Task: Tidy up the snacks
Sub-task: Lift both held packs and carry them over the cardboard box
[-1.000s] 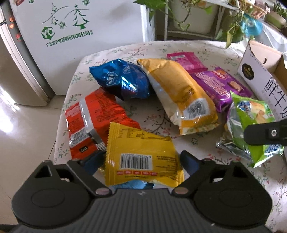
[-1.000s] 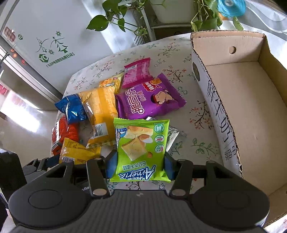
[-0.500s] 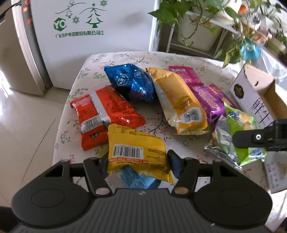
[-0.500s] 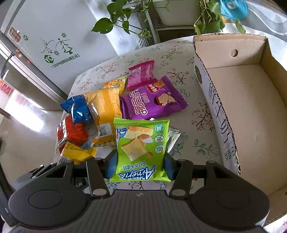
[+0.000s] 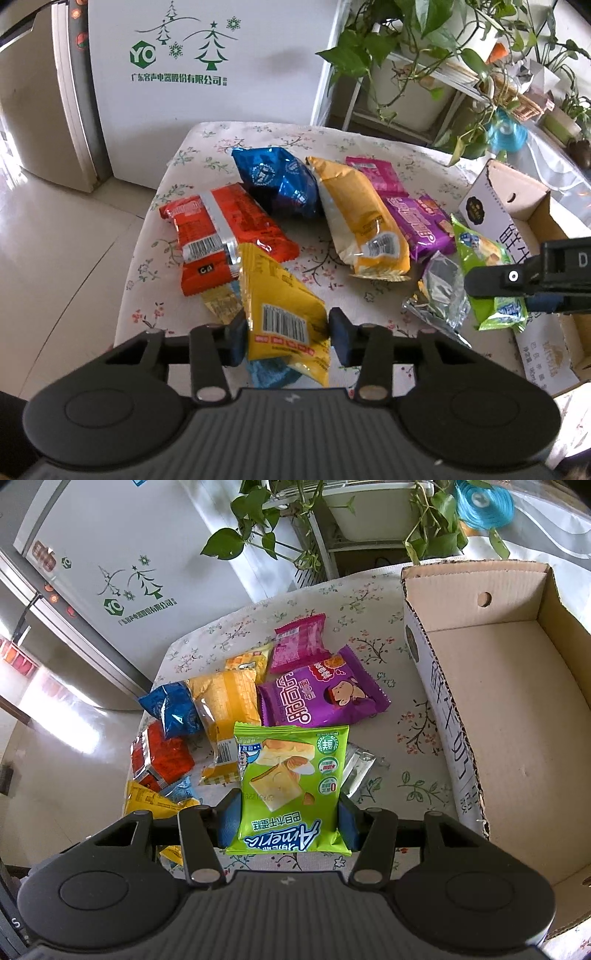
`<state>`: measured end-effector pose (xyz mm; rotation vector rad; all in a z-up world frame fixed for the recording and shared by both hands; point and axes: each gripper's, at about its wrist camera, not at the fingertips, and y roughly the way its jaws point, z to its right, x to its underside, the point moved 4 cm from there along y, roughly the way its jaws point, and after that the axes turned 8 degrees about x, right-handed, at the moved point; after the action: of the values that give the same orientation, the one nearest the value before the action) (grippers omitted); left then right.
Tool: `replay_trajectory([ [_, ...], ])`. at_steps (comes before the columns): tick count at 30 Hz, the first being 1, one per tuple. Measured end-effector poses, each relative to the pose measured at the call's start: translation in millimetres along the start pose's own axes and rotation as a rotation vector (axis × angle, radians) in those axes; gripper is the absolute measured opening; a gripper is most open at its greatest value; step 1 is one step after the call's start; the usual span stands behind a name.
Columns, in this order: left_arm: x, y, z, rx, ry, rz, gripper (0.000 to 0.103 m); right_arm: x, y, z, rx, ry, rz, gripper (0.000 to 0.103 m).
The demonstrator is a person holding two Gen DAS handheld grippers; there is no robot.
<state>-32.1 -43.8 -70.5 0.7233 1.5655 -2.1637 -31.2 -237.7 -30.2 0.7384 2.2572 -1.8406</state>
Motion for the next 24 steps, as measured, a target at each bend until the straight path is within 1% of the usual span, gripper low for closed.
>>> replay_trajectory([
  [3,1,-4,2,-0.002,0.016,0.012,0.038,0,-1,-1,-0.008,-0.004,0.001,0.060],
  [6,3,-6,7,-0.012,0.054,0.024,0.037,0,-2,-2,-0.011,-0.011,0.002,0.060],
  [7,4,-6,7,-0.007,0.056,0.022,0.036,0,-2,-2,-0.010,-0.012,0.002,0.060],
  [9,6,-5,8,0.019,0.052,0.019,0.030,0,-2,-3,-0.009,-0.013,0.004,0.060],
  [14,9,-3,8,0.064,0.026,0.026,0.023,0,-3,-3,-0.011,-0.014,0.008,0.060],
  [22,16,12,13,0.061,0.036,0.003,0.023,0,-1,-3,-0.007,-0.012,0.005,0.060],
  [24,17,14,15,0.061,0.044,0.008,0.021,0,-1,-3,-0.004,-0.014,0.004,0.060],
])
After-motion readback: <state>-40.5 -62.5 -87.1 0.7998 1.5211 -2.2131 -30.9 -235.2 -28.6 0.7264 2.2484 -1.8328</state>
